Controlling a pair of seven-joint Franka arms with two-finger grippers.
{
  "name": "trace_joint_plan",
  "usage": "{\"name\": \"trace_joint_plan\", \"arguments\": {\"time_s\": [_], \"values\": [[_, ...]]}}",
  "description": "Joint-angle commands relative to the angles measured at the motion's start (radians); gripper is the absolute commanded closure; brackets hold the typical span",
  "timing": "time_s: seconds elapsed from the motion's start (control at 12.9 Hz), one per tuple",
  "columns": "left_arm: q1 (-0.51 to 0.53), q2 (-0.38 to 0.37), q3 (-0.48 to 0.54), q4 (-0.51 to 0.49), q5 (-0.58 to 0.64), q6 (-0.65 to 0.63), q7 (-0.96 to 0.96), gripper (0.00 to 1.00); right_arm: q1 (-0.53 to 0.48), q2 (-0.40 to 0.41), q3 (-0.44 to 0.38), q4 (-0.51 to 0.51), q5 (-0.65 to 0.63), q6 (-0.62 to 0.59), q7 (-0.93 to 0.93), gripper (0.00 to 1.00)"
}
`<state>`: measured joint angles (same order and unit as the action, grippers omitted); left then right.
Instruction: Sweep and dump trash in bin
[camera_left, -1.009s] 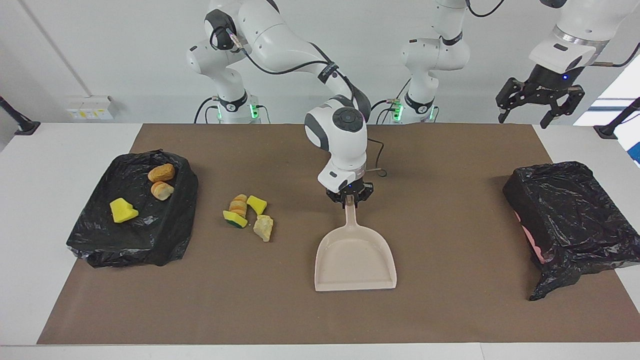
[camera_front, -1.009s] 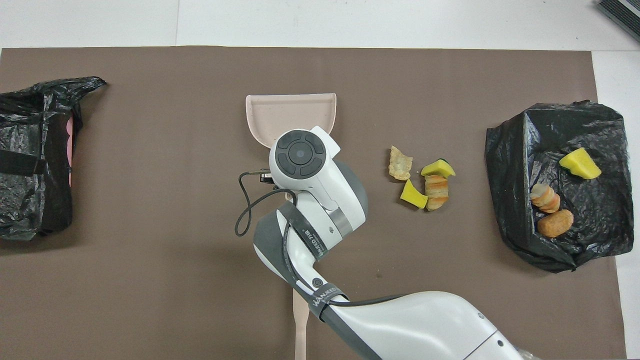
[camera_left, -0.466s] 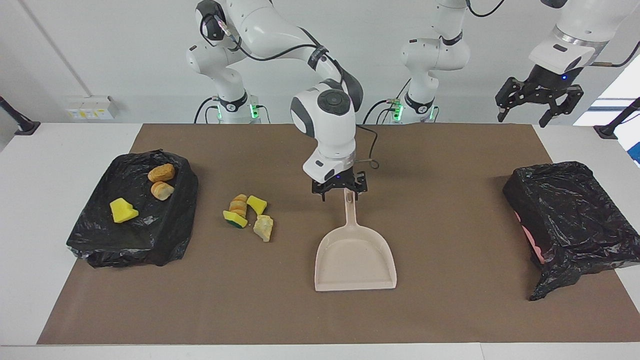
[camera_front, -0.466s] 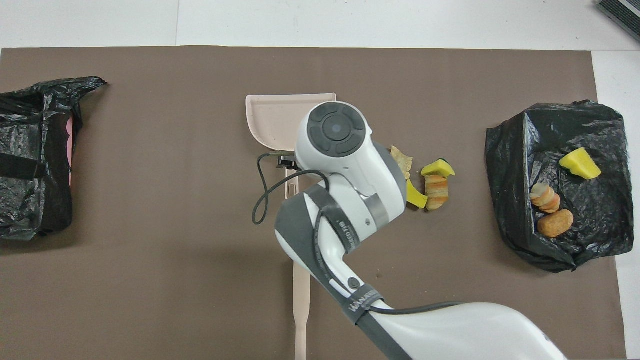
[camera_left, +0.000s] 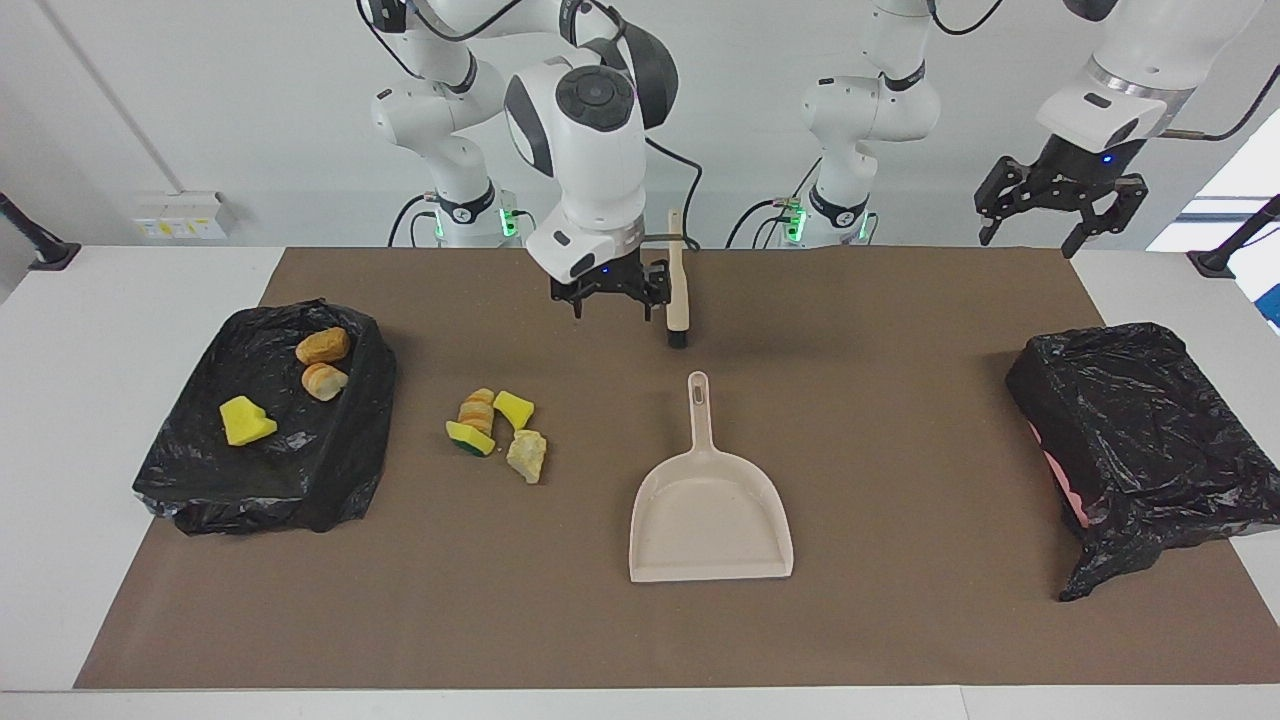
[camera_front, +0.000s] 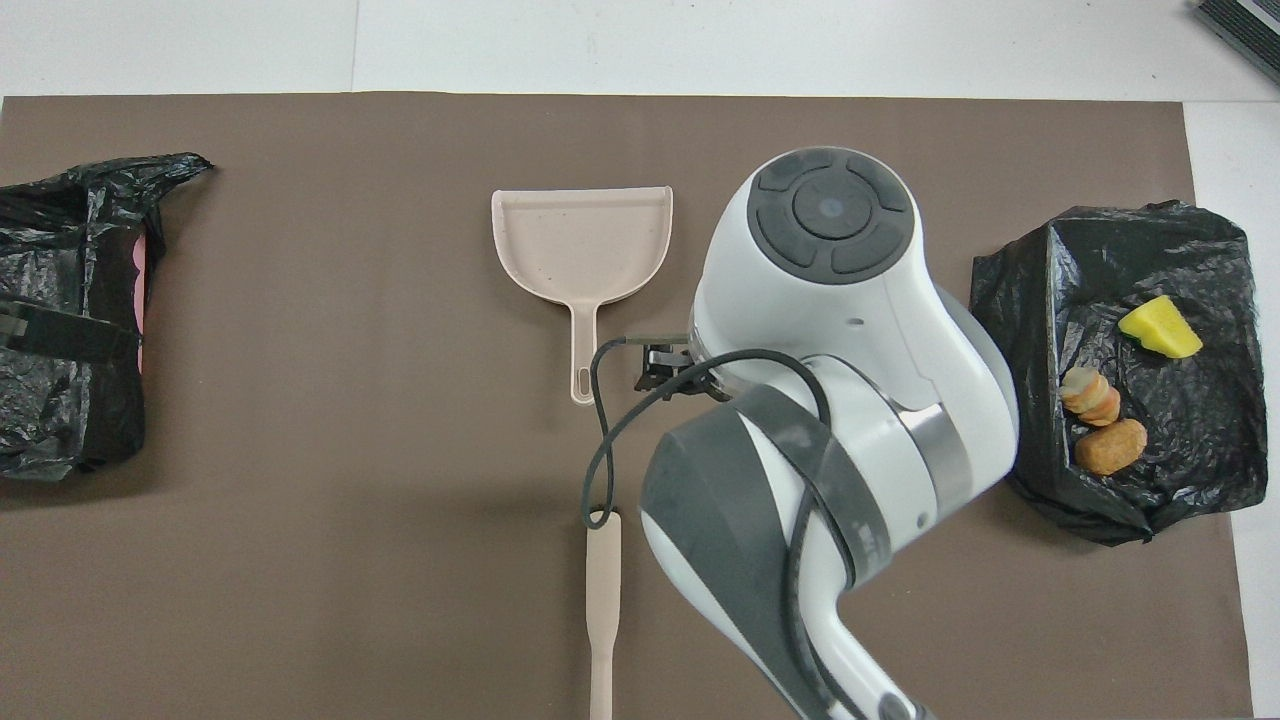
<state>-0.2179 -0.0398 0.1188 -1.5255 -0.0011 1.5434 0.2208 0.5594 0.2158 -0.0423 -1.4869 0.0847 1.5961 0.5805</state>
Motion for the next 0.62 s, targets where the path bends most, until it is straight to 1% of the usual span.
{"name": "trace_joint_plan", "arguments": {"time_s": [0.0, 0.16, 0.31, 0.39, 0.54], "values": [[-0.086, 0.0, 0.01, -0.096, -0.005, 0.124, -0.058, 0.0, 0.007, -0.18, 0.01, -0.214, 0.062, -0.002, 0.012, 0.0], [-0.153, 0.043, 0.01, -0.14, -0.005, 0.235, -0.218, 0.0, 0.052, -0.266, 0.012, -0.356, 0.078, 0.04, 0.045, 0.0], [-0.192, 0.092, 0.009, -0.143, -0.013, 0.32, -0.328, 0.0, 0.088, -0.36, 0.013, -0.526, 0.105, 0.134, 0.062, 0.0], [-0.219, 0.122, 0.009, -0.142, -0.014, 0.349, -0.345, 0.0, 0.127, -0.371, 0.013, -0.58, 0.118, 0.181, 0.1, 0.0], [-0.28, 0.191, 0.007, -0.14, -0.014, 0.417, -0.42, 0.0, 0.198, -0.357, 0.013, -0.656, 0.121, 0.302, 0.16, 0.0]]}}
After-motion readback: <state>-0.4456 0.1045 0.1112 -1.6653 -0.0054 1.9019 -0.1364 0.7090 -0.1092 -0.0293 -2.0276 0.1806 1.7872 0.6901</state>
